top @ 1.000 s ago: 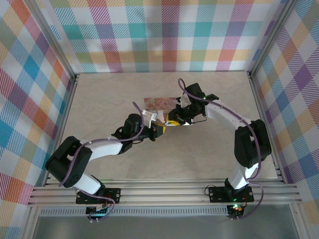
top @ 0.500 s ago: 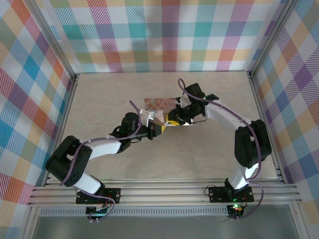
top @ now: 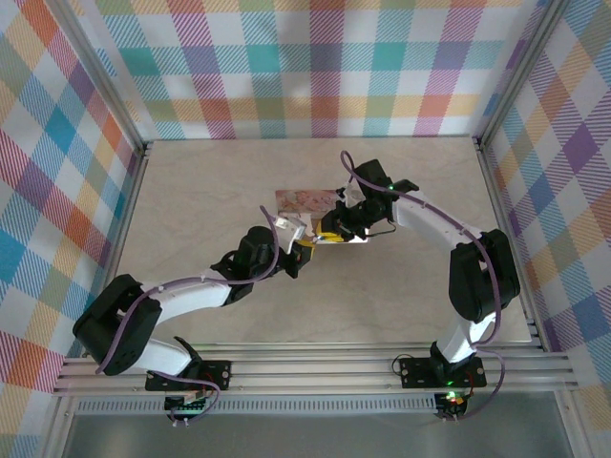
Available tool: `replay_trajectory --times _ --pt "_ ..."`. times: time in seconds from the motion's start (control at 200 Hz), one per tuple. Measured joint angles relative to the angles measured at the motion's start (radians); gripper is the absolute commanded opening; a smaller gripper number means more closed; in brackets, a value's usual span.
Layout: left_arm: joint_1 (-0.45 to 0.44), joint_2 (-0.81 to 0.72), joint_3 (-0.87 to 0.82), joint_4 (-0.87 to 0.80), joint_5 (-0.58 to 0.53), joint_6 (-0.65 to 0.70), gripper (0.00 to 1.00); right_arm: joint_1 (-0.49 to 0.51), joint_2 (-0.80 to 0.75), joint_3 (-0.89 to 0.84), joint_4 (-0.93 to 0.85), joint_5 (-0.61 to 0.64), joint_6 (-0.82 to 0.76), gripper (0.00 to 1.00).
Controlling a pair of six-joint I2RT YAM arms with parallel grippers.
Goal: Unlock a padlock with a key
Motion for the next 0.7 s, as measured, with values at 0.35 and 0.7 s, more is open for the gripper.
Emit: replay_trajectory --times 0.35,0.7 --pt "0.006 0.076 -0.004 0.1 0.049 -0.088 0.0 0.0 0.0 0.0 -0.013 0.053 0.019 0.0" --pt "0.092 0.203 0.0 0.282 0.28 -0.311 0.0 0.0 -0.006 -0.003 -0.016 0.097 0.017 0.0"
